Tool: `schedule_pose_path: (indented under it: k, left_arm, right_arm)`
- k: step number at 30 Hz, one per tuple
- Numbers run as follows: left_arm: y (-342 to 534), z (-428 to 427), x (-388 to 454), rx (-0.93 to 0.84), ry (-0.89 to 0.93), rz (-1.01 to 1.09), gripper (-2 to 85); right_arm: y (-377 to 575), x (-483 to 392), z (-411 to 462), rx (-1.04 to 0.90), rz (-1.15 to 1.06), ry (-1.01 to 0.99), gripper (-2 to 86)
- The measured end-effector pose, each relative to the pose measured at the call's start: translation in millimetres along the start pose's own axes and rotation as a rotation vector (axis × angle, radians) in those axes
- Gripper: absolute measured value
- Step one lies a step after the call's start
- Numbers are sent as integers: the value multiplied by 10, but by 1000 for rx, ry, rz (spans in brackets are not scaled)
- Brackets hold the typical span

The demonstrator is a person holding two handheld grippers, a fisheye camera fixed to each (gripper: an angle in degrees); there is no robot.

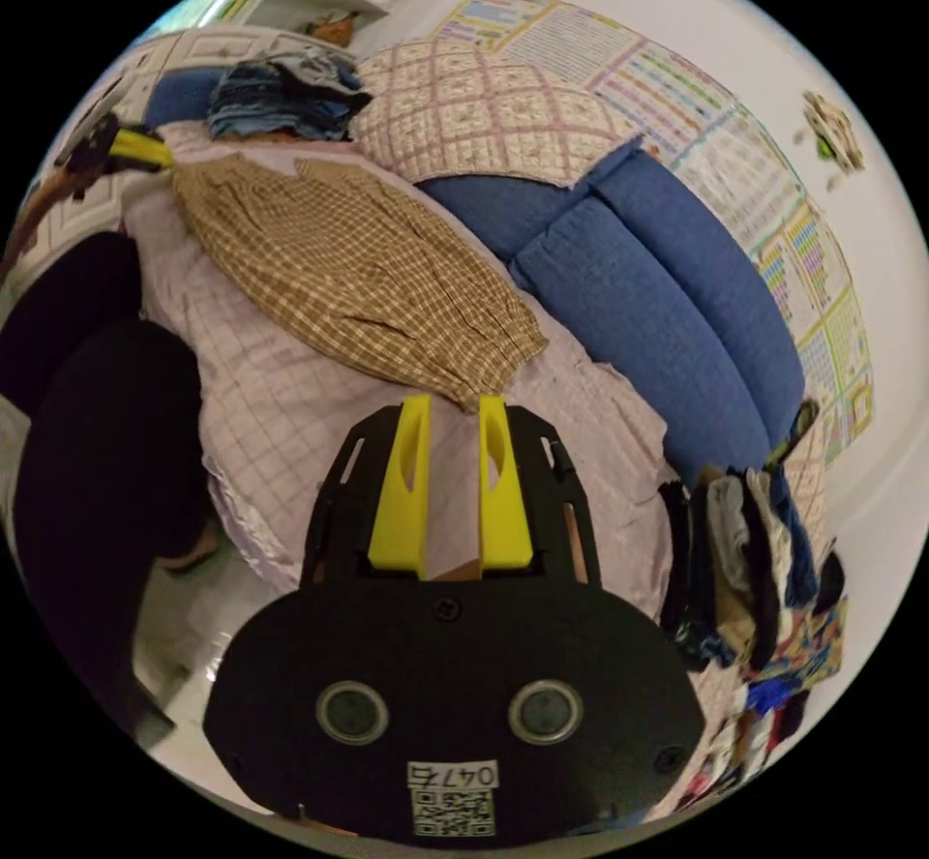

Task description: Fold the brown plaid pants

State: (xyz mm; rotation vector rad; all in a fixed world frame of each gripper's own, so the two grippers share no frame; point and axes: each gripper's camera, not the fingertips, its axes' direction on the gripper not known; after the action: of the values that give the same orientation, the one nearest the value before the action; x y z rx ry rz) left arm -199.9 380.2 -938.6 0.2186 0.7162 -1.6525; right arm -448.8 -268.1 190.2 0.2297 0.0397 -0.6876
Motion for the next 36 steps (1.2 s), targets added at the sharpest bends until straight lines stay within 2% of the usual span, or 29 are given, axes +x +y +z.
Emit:
schedule_pose_path:
  k: [5,11,15,18,20,22,26,32,36]
  left_arm:
    - [-395,100,146,30,-8,-29,-8]
    - [-1034,123,161,80,-7,-87,-8]
    - [-1578,0,7,139,-27,-136,-8]
    - [-2098,-166,-126,199,-74,-168,-8]
    - [-2596,-137,-203,171,-72,-118,-8]
    - [-3002,-100,-319,185,24,-98,-8]
    - [-4149,220,-730,111,144,-88,-8]
    - [-6018,1051,-1015,-64,241,-17,-8]
    - [-6958,1421,-1046,-124,285,-8,-8]
  right_arm:
    - [-307,-45,359,-2,-309,41,43]
    - [-578,-130,751,-26,-546,50,20]
    - [-805,215,779,-31,-523,59,11]
    - [-996,686,682,48,-349,21,8]
    - [-1091,773,952,-86,-467,-152,8]
    - [-1161,883,1151,-148,-518,-212,8]
    - [-1417,1785,1553,-61,-242,-494,8]
    - [-1623,2733,2637,-106,140,-635,7]
    - [-1678,2922,3269,-185,259,-621,3]
